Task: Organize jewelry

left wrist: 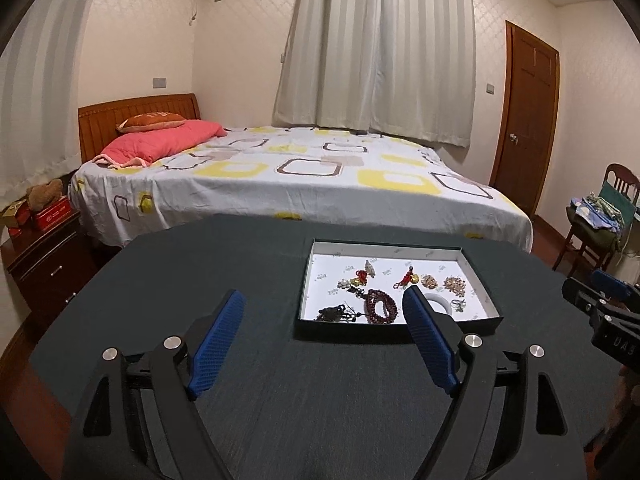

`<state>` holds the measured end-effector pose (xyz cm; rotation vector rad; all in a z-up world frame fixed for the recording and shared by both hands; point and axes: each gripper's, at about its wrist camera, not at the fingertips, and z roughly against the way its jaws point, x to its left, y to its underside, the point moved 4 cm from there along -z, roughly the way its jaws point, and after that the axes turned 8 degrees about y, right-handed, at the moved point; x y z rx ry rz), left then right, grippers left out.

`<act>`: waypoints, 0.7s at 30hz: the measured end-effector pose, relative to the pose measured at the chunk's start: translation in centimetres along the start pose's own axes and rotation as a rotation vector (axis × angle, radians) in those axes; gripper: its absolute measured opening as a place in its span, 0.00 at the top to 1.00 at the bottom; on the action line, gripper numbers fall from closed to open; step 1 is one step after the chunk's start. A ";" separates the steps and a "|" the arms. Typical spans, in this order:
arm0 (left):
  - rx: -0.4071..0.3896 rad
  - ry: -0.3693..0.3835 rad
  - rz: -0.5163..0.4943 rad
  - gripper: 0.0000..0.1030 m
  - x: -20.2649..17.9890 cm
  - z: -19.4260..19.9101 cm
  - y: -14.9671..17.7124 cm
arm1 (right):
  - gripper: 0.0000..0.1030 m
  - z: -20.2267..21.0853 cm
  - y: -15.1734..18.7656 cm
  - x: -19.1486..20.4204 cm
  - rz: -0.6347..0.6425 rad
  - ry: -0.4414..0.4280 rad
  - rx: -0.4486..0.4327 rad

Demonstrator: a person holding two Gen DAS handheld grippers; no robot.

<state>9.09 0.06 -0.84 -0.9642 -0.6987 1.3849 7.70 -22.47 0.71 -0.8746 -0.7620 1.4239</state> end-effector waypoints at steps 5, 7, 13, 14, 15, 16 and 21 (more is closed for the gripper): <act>-0.011 -0.008 -0.016 0.23 -0.2 1.4 -0.3 | 0.26 1.5 -0.3 0.0 -0.009 0.000 -0.010; -0.017 -0.010 -0.018 0.23 -0.2 2.0 -0.5 | 0.24 2.0 -0.5 -0.1 -0.009 0.005 -0.020; -0.044 -0.009 -0.020 0.23 -0.2 3.2 -1.4 | 0.24 3.4 -1.4 -0.1 -0.010 0.011 -0.053; -0.050 -0.011 -0.021 0.23 -0.2 3.3 -1.5 | 0.24 3.6 -1.5 -0.1 -0.011 0.008 -0.058; -0.052 -0.013 -0.020 0.23 -0.2 3.4 -1.5 | 0.24 3.7 -1.5 0.0 -0.010 0.009 -0.061; -0.053 -0.012 -0.017 0.23 -0.2 3.4 -1.6 | 0.24 3.8 -1.5 0.0 -0.008 0.009 -0.065; -0.053 -0.016 -0.019 0.23 0.0 3.4 -1.6 | 0.24 4.1 -1.6 0.2 -0.012 0.013 -0.074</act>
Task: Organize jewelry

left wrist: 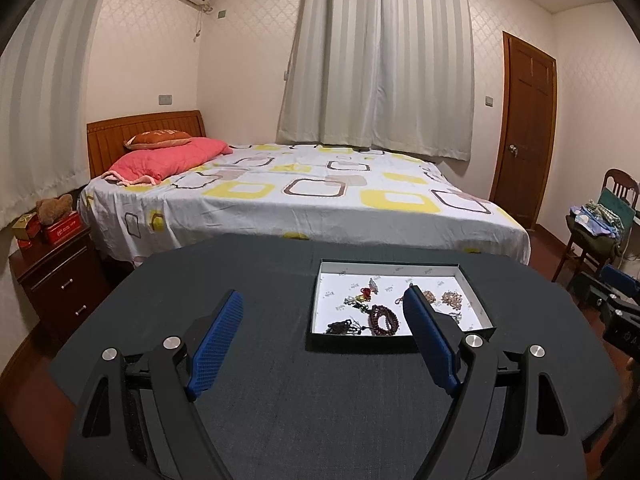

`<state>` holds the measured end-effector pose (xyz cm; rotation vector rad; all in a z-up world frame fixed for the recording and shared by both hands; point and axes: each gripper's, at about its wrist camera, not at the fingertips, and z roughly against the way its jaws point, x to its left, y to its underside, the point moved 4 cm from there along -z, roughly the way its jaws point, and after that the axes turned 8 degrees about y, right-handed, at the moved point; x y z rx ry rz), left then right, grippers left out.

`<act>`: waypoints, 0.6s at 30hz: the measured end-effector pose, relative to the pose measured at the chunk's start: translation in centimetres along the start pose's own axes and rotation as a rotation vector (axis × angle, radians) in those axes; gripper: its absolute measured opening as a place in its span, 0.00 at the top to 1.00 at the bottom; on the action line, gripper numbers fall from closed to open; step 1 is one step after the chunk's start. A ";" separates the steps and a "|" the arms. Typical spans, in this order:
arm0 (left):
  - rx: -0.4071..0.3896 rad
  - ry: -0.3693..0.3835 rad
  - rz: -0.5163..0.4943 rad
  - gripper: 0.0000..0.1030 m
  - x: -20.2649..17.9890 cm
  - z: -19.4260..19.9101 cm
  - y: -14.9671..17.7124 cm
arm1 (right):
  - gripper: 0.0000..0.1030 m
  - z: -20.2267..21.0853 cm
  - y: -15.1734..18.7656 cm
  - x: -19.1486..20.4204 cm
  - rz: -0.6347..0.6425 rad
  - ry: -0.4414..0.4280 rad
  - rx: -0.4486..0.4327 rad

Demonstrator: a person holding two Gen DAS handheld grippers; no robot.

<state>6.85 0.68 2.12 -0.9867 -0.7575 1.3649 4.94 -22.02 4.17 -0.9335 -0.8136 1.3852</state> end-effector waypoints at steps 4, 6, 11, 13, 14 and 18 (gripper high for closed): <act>-0.002 -0.003 0.005 0.23 0.3 0.0 0.0 | 0.24 0.1 -0.2 -0.3 -0.002 0.008 -0.008; 0.001 -0.003 0.006 0.23 0.2 0.1 0.1 | 0.24 0.1 -0.1 -0.3 -0.004 0.007 -0.005; 0.002 -0.005 0.000 0.23 0.1 0.0 0.0 | 0.24 0.0 -0.1 -0.4 0.000 0.005 -0.008; 0.005 -0.006 0.001 0.23 0.1 0.0 0.0 | 0.24 0.0 -0.1 -0.4 0.000 0.006 -0.007; 0.006 -0.006 0.002 0.23 0.1 0.0 0.0 | 0.24 0.0 -0.1 -0.3 0.000 0.006 -0.007; 0.001 -0.011 -0.004 0.23 0.0 0.1 0.0 | 0.24 0.0 -0.1 -0.3 -0.003 0.008 -0.008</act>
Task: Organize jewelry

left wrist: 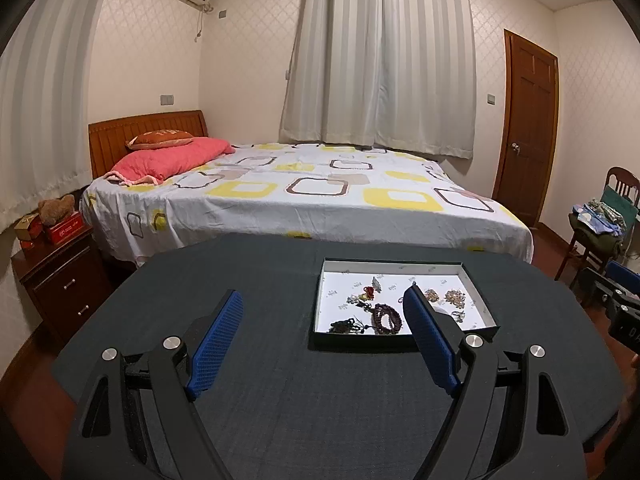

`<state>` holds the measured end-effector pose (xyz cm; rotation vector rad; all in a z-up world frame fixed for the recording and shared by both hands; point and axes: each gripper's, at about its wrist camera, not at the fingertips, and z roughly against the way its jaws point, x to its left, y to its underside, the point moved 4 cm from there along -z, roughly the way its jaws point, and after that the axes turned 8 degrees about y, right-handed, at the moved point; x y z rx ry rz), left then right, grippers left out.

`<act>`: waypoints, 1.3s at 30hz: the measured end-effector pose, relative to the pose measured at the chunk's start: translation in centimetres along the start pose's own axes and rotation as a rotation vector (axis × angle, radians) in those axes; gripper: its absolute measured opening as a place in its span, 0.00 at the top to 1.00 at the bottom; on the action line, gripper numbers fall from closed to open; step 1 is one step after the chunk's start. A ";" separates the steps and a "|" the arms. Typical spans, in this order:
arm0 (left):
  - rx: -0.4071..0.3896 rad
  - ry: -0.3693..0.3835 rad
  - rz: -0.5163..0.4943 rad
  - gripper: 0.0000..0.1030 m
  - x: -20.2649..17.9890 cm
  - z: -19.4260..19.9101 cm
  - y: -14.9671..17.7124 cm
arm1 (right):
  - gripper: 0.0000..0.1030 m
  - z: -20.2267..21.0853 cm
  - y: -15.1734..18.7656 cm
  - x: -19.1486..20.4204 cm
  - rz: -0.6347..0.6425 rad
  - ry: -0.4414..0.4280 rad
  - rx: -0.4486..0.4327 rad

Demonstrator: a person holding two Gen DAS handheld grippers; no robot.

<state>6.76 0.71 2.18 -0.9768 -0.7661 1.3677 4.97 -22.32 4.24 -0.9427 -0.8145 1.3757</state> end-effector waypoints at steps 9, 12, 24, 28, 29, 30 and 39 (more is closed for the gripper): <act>0.001 0.001 0.000 0.23 0.0 0.0 0.0 | 0.24 0.0 0.1 0.0 0.000 0.000 -0.001; -0.001 -0.001 -0.001 0.23 0.0 0.0 0.0 | 0.24 0.0 0.0 0.0 0.000 0.000 -0.003; 0.000 -0.002 0.000 0.23 0.0 0.0 0.0 | 0.24 0.1 -0.2 -0.1 -0.001 -0.001 -0.006; -0.002 -0.006 0.000 0.23 0.3 0.1 -0.1 | 0.24 0.1 -0.3 -0.3 -0.001 -0.001 -0.004; -0.002 -0.007 0.001 0.23 0.4 0.2 -0.1 | 0.24 0.1 -0.3 -0.2 0.000 0.000 -0.005; -0.002 -0.010 0.002 0.23 0.4 0.2 -0.1 | 0.24 0.1 -0.3 -0.2 0.000 -0.001 -0.005; -0.002 -0.025 0.008 0.23 0.9 0.2 -0.3 | 0.24 0.1 -0.3 -0.2 0.001 -0.001 -0.005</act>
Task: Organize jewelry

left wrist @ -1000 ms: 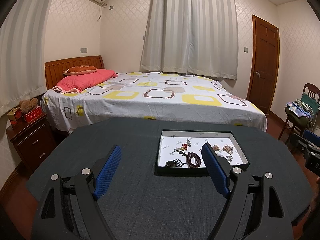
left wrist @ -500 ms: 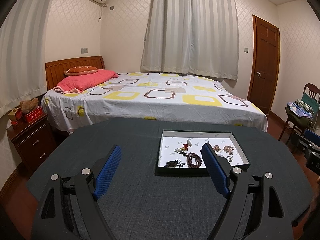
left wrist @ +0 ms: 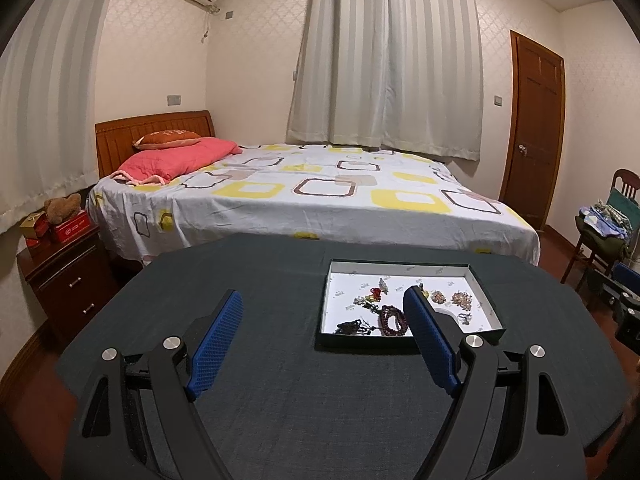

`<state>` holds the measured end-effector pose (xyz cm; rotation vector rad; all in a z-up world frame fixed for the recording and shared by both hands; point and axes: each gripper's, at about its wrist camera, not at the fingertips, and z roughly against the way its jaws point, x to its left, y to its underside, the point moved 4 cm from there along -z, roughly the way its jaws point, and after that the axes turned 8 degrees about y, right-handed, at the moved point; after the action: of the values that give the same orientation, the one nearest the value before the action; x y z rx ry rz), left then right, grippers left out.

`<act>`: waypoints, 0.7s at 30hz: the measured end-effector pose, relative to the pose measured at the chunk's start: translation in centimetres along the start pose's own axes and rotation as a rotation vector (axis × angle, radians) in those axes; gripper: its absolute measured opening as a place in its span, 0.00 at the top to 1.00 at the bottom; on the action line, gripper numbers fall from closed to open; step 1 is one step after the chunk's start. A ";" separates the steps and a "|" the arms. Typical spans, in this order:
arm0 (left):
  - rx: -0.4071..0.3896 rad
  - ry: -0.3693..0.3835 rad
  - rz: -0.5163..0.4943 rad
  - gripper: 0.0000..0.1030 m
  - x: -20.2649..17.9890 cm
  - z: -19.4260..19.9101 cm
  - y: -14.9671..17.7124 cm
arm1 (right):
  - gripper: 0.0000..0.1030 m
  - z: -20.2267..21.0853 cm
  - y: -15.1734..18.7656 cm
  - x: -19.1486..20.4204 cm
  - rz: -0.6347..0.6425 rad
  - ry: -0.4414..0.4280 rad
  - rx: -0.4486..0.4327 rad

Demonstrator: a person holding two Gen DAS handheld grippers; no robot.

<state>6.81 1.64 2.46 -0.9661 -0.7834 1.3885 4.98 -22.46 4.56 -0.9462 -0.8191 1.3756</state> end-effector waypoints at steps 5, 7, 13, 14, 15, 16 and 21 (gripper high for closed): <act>0.000 -0.029 -0.015 0.19 -0.4 -0.1 0.0 | 0.24 0.0 0.0 0.0 0.000 -0.001 0.001; -0.005 -0.019 -0.014 0.19 -0.4 -0.1 0.0 | 0.24 0.1 0.0 0.0 0.003 -0.001 0.000; -0.018 0.011 0.021 0.18 -0.1 0.0 -0.2 | 0.24 0.1 0.0 0.0 0.001 0.000 0.001; -0.018 0.014 0.024 0.18 -0.1 0.0 -0.2 | 0.24 0.0 0.0 0.0 0.000 -0.001 0.001; -0.017 0.019 0.026 0.18 -0.2 0.0 -0.2 | 0.24 0.1 0.0 0.0 0.000 -0.001 0.000; -0.013 0.024 0.029 0.18 -0.2 -0.1 -0.2 | 0.24 0.0 0.0 0.0 0.002 0.000 0.000; -0.005 0.014 0.034 0.17 -0.3 -0.4 -0.1 | 0.24 -0.1 0.2 0.0 0.002 -0.002 0.006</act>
<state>7.20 1.32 2.40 -0.9957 -0.7639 1.4083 4.97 -22.45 4.35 -0.9409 -0.8151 1.3808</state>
